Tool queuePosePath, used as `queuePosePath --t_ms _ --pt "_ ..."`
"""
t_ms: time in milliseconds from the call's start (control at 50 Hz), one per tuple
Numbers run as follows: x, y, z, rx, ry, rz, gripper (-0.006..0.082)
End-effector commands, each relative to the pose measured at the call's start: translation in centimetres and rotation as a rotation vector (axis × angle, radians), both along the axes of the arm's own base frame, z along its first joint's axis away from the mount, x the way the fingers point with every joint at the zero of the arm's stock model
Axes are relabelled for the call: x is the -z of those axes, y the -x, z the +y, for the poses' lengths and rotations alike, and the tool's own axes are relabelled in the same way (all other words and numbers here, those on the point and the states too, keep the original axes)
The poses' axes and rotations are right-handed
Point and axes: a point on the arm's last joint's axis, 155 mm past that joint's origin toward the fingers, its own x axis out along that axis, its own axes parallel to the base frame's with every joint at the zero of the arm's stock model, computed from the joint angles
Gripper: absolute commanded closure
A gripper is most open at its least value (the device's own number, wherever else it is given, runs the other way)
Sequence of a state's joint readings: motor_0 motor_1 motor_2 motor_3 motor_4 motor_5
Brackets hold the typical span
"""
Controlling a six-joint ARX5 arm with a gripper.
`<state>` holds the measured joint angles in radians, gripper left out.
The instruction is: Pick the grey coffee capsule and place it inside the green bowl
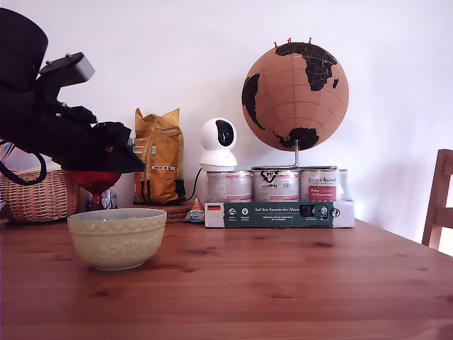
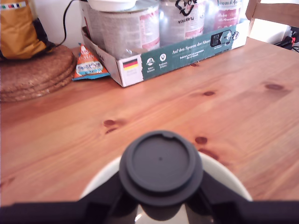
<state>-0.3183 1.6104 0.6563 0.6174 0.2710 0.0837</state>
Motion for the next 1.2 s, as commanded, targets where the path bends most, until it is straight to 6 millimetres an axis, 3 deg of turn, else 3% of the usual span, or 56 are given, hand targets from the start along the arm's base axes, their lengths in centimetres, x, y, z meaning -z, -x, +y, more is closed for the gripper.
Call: queuePosePath --t_ms 0,120,240,460,640,760,1020,1180 --pt "1.6 0.5 0.4 -0.004 -0.028 0.049 0.0365" --pt "2.7 1.0 0.5 0.000 -0.053 0.087 0.0363" --pt "2.0 1.0 0.7 -0.007 -0.051 0.077 0.0363" --pt "-2.0 1.7 1.2 -0.019 -0.032 0.011 0.0379" --pt "-5.9 3.0 2.8 -0.068 -0.031 -0.034 0.0608" --pt "-8.8 4.1 4.1 -0.115 -0.028 -0.084 0.0696" --pt "-13.7 6.7 7.5 -0.261 0.011 -0.160 0.0728" --pt "-14.9 8.0 9.3 -0.324 0.002 -0.178 0.0730"
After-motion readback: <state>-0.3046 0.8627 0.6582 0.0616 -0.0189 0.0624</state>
